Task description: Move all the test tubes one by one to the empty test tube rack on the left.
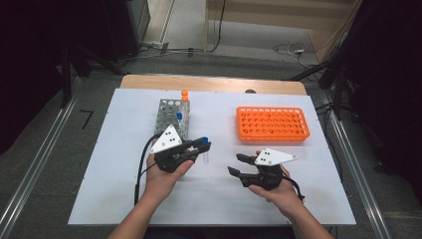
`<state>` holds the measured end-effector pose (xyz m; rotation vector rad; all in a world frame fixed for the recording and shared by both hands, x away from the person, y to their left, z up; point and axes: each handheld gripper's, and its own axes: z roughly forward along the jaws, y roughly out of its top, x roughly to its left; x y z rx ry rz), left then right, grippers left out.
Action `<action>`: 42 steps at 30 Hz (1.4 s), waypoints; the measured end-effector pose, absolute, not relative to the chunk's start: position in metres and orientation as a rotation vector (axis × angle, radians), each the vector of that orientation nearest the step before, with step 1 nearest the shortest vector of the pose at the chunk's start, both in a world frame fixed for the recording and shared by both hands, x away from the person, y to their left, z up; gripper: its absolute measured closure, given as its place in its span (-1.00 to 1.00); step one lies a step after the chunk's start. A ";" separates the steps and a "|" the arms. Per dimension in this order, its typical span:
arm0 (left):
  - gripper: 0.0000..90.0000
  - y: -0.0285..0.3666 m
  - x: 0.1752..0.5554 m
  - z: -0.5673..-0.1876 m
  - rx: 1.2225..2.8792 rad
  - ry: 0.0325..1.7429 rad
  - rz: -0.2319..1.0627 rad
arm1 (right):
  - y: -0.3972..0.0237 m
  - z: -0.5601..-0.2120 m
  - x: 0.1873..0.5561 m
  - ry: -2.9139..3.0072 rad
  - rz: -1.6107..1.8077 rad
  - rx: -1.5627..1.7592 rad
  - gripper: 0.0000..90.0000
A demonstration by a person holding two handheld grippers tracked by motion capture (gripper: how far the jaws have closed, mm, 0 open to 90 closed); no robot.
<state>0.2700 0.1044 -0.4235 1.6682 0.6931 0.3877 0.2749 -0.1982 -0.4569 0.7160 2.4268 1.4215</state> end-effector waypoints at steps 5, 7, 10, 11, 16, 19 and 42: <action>0.70 0.127 0.279 -0.416 1.618 0.757 0.444 | -0.229 -0.459 0.275 2.379 1.452 0.771 -0.66; 0.70 0.136 0.284 -0.413 1.604 0.784 0.469 | -0.240 -0.459 0.275 2.376 1.455 0.799 -0.82; 0.70 0.145 0.288 -0.410 1.590 0.812 0.498 | -0.255 -0.459 0.272 2.370 1.460 0.814 -0.98; 0.70 0.147 0.290 -0.408 1.584 0.819 0.508 | -0.260 -0.459 0.271 2.374 1.463 0.811 -1.00; 0.70 0.155 0.299 -0.405 1.574 0.852 0.554 | -0.280 -0.463 0.266 2.365 1.441 0.845 -1.00; 0.70 0.159 0.304 -0.408 1.562 0.877 0.566 | -0.290 -0.466 0.264 2.353 1.439 0.861 -1.00; 0.70 0.150 0.320 -0.430 1.621 1.040 0.626 | -0.326 -0.474 0.269 2.283 1.436 0.931 -1.00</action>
